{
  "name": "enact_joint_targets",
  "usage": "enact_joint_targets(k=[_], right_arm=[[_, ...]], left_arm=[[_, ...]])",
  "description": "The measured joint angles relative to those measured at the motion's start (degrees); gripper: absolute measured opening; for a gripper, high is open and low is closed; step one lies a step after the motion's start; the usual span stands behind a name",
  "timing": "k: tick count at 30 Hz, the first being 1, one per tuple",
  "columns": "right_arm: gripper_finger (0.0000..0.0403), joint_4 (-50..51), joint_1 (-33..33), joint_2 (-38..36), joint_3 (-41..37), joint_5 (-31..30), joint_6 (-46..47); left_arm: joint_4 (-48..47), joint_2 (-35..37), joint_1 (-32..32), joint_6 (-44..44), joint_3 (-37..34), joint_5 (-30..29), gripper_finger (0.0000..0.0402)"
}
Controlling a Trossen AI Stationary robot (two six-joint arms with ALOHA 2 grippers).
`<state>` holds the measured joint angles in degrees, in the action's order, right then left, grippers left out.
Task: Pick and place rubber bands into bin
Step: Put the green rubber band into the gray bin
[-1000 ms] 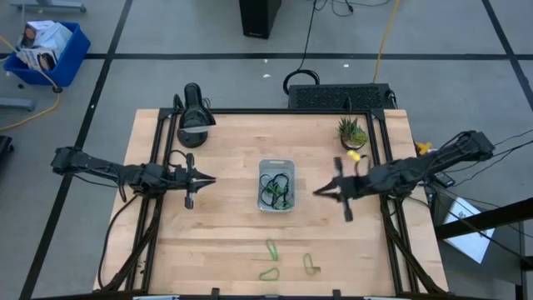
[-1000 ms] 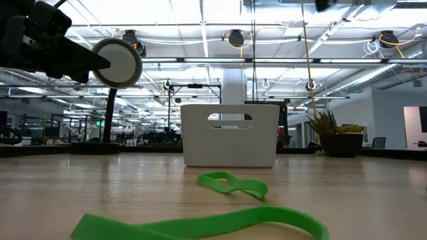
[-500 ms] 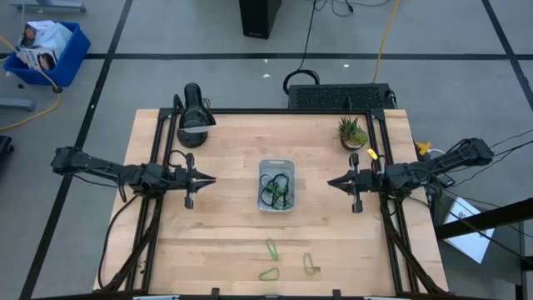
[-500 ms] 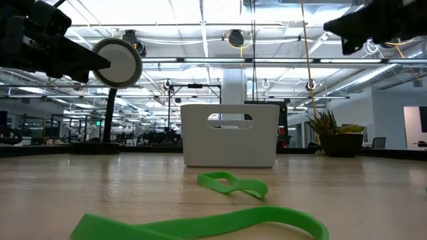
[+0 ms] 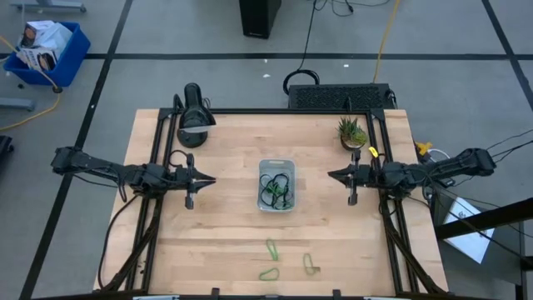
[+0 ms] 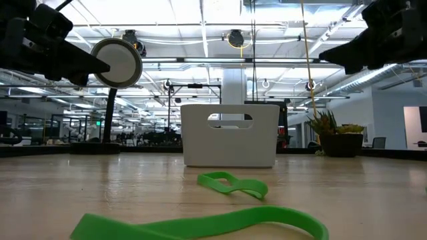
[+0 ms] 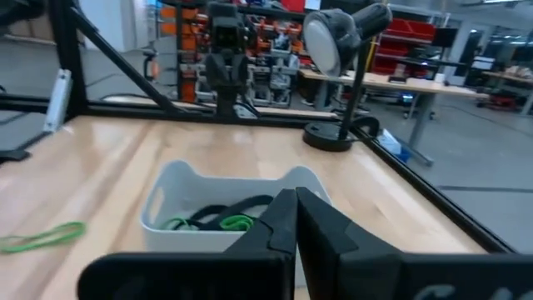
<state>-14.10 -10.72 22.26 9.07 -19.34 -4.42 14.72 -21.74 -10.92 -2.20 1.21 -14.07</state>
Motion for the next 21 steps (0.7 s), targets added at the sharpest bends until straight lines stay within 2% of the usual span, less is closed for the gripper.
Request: enact_joint_targets(k=[3, 7, 10, 14, 17, 21], right_arm=[[0.0001, -1.17, 1.57, 0.02, -0.88, -0.01, -1.63], [0.0001, -0.99, 3.05, 0.02, -0.88, 0.01, -2.63], [0.0001, -1.08, 3.91, 0.02, -0.88, 0.05, -2.84], [0.0001, -1.08, 4.57, 0.02, -0.88, 0.07, -3.71], [0.0001, -1.34, 4.87, 0.02, -0.88, 0.09, -3.82], [0.0001, -2.04, 4.90, 0.02, -0.88, 0.09, -3.79]], left_arm=[[0.05, 0.00, 0.02, 3.08, 0.02, -1.21, 0.0042], [0.65, -0.41, -0.96, 5.66, 0.02, 2.57, 0.0042], [4.92, -3.48, -3.23, 8.64, 0.02, 2.76, 0.0036], [15.59, -11.11, -7.14, 9.95, 0.05, 2.17, 0.0007], [23.62, -18.40, -9.82, 11.14, 0.62, 1.01, 0.0007], [23.32, -28.86, -12.40, 13.58, 6.22, -3.14, 0.0004]])
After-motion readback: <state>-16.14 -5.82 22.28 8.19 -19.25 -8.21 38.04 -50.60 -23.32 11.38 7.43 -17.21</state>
